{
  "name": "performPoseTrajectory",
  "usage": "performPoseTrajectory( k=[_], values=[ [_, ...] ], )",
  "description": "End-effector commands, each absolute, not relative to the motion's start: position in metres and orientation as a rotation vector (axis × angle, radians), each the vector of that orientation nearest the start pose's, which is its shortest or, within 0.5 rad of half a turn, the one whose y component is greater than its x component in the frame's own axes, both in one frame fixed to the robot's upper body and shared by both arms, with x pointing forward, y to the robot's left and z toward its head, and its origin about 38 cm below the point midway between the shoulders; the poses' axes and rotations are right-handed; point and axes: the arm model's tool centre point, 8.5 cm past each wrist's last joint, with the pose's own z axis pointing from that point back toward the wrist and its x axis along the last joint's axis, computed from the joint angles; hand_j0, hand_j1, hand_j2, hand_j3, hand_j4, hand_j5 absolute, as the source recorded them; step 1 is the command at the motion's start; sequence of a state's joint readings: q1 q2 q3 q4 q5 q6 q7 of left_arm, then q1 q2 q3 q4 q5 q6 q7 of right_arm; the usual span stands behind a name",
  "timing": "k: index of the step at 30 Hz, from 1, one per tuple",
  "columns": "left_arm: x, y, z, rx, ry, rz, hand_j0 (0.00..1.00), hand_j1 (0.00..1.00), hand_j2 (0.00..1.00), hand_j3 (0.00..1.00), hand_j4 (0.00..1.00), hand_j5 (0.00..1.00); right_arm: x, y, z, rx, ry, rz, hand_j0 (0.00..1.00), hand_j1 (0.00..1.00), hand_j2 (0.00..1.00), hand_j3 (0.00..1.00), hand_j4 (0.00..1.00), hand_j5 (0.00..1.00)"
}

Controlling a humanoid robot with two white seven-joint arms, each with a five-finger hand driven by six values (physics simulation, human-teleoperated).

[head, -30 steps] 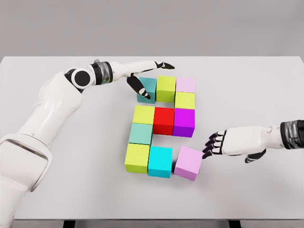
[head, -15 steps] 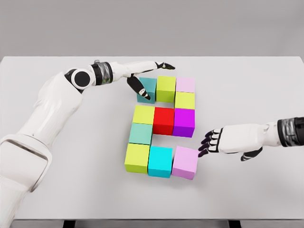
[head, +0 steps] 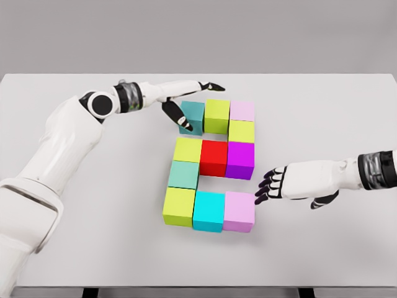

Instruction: Assemble the squares on the desktop into the number 2

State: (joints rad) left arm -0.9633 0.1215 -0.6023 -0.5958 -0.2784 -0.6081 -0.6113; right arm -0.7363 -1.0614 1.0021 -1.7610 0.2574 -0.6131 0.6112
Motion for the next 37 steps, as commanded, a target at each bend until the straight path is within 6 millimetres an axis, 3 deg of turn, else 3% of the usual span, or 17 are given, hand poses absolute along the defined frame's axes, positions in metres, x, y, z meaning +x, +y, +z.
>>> performPoseTrajectory(
  k=[1,8,10,12,14,16,20,22,25,27,30,34,37],
  values=[
    [0.549,0.139,0.172,-0.074,-1.539,-1.646,1.0,1.0,1.0,1.0,1.0,1.0,0.347,-0.275,0.194,0.029,1.54,-3.194,1.0,1.0,1.0,1.0,1.0,1.0],
    [0.549,0.162,0.179,-0.035,-1.546,-1.643,1.0,1.0,1.0,1.0,1.0,1.0,0.347,-0.282,0.195,0.05,1.524,-3.214,1.0,1.0,1.0,1.0,1.0,1.0],
    [0.549,0.176,0.184,-0.028,-1.564,-1.619,1.0,1.0,1.0,1.0,1.0,1.0,0.352,-0.297,0.202,0.116,1.515,-3.247,1.0,1.0,1.0,1.0,1.0,1.0],
    [0.549,0.188,0.186,-0.011,-1.56,-1.611,1.0,1.0,1.0,1.0,1.0,1.0,0.364,-0.304,0.226,0.24,1.583,-3.209,1.0,1.0,1.0,1.0,1.0,1.0],
    [0.55,0.201,0.188,0.014,-1.547,-1.611,1.0,1.0,1.0,1.0,1.0,1.0,0.368,-0.305,0.239,0.253,1.665,-3.182,1.0,1.0,1.0,1.0,1.0,1.0],
    [0.548,0.231,0.2,0.086,-1.537,-1.634,1.0,1.0,1.0,1.0,1.0,1.0,0.374,-0.309,0.258,0.251,1.813,-3.137,1.0,1.0,1.0,1.0,1.0,1.0],
    [0.528,0.254,0.206,0.122,-1.555,-1.683,1.0,1.0,1.0,1.0,1.0,1.0,0.377,-0.34,0.261,0.339,1.802,-3.219,1.0,1.0,1.0,1.0,1.0,1.0],
    [0.523,0.26,0.199,0.118,-1.542,-1.681,1.0,1.0,1.0,1.0,1.0,1.0,0.377,-0.34,0.26,0.338,1.804,-3.219,1.0,1.0,1.0,1.0,1.0,1.0],
    [0.515,0.287,0.187,0.141,-1.484,-1.672,1.0,1.0,1.0,1.0,1.0,1.0,0.377,-0.333,0.261,0.307,1.841,-3.193,1.0,1.0,1.0,1.0,1.0,1.0],
    [0.51,0.307,0.19,0.176,-1.455,-1.679,1.0,1.0,1.0,1.0,1.0,1.0,0.378,-0.332,0.264,0.309,1.846,-3.182,1.0,1.0,1.0,1.0,1.0,1.0],
    [0.492,0.36,0.182,0.214,-1.377,-1.638,1.0,1.0,1.0,1.0,1.0,1.0,0.376,-0.328,0.265,0.302,1.843,-3.171,1.0,1.0,1.0,1.0,1.0,1.0],
    [0.484,0.386,0.184,0.252,-1.332,-1.627,1.0,1.0,1.0,1.0,1.0,1.0,0.374,-0.323,0.267,0.289,1.839,-3.152,1.0,1.0,1.0,1.0,1.0,1.0],
    [0.478,0.395,0.178,0.252,-1.31,-1.62,1.0,1.0,1.0,1.0,1.0,1.0,0.372,-0.319,0.268,0.28,1.838,-3.14,1.0,1.0,1.0,1.0,1.0,1.0]
  ],
)
